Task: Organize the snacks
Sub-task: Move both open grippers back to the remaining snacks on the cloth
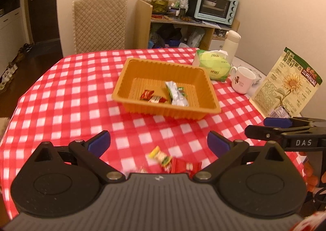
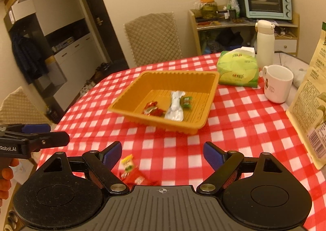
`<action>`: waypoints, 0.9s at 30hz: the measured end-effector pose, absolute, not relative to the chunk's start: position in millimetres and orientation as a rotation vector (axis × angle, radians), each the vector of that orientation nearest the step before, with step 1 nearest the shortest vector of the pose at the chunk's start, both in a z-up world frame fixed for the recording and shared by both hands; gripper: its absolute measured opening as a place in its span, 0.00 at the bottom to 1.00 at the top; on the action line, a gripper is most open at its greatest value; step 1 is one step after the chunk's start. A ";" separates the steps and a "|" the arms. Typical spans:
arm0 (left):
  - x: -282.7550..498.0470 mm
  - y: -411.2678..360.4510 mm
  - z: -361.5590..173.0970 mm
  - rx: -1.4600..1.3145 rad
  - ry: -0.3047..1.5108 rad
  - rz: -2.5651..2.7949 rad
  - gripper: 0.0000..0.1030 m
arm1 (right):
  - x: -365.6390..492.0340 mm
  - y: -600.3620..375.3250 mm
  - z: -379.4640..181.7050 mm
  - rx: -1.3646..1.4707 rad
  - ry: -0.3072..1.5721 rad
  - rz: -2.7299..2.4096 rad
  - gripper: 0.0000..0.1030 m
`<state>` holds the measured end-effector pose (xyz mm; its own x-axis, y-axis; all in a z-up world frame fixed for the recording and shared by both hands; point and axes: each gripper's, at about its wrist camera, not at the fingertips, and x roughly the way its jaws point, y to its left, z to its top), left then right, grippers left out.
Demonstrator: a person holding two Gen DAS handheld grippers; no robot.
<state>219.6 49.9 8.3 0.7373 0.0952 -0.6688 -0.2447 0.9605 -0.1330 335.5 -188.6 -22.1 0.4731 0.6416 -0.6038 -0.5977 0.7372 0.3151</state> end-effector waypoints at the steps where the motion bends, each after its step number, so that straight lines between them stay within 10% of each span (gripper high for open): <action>1: 213.8 48.2 7.4 -0.220 0.722 0.197 0.98 | 331.9 -190.6 -22.8 0.060 0.767 0.764 0.84; 27: 121.1 12.1 -44.1 -0.300 0.829 0.330 0.94 | 269.4 -219.9 -73.9 -0.049 0.871 0.896 0.84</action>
<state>121.1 12.1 -44.1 0.6300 0.1682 -0.7581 -0.3990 0.9077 -0.1302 269.4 -219.9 -73.9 0.3161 0.6613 -0.6803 -0.6984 0.6475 0.3049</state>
